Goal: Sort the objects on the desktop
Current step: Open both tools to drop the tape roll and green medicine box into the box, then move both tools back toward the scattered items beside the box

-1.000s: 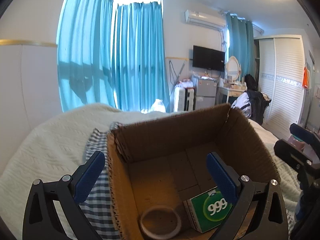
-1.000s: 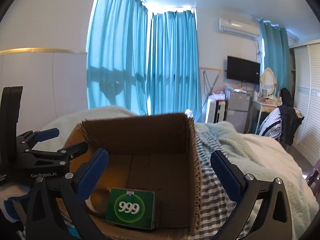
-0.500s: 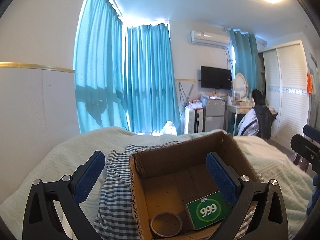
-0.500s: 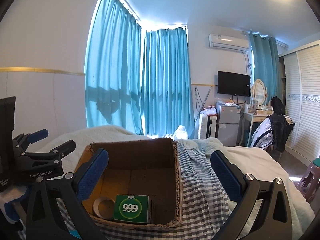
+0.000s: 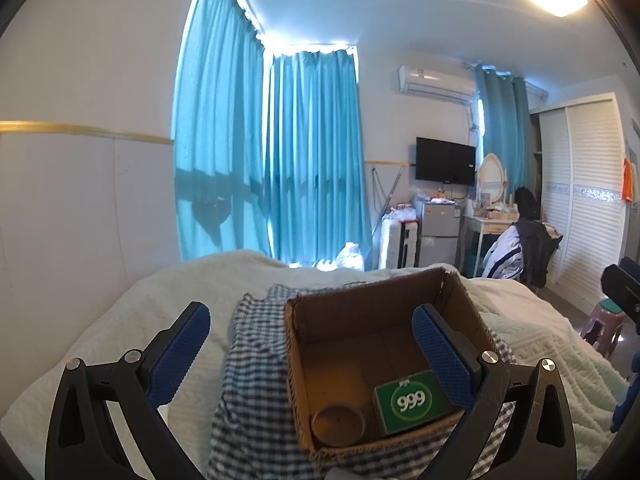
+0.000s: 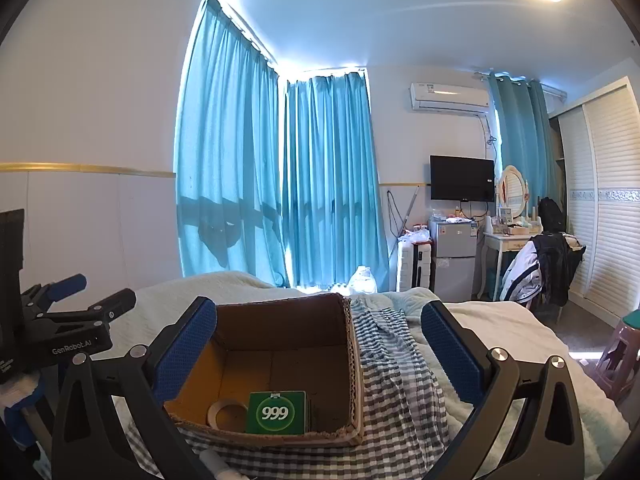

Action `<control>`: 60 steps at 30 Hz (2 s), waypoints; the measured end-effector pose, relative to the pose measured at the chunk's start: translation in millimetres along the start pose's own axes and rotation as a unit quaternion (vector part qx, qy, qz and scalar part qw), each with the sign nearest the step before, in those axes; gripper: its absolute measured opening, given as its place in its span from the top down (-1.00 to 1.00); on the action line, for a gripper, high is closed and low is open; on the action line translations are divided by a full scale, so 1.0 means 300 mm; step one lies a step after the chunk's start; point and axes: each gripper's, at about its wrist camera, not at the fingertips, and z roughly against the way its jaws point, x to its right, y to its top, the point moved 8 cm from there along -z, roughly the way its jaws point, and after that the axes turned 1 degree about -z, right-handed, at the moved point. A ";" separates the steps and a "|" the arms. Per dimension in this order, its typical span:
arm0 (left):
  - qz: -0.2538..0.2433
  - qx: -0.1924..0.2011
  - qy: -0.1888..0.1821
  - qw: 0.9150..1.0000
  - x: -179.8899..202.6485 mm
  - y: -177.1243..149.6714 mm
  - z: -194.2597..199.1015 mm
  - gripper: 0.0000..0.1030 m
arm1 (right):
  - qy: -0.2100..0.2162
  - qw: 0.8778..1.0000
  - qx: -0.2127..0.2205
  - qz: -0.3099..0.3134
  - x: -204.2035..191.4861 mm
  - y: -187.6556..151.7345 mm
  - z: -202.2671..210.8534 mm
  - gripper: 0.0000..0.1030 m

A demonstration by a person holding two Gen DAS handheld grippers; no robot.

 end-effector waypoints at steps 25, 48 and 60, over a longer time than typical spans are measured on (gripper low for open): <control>0.024 -0.115 0.017 0.993 -0.084 -0.215 0.124 -1.00 | -0.008 0.999 -0.052 -0.002 0.020 -0.136 0.231 -0.99; 0.025 -0.210 -0.001 0.977 -0.029 -0.477 0.097 -1.00 | -0.006 0.988 -0.151 -0.021 0.034 -0.416 0.284 -0.99; 0.009 -0.285 -0.010 0.958 0.025 -0.691 0.032 -1.00 | -0.009 0.973 -0.230 -0.026 0.042 -0.591 0.225 -0.96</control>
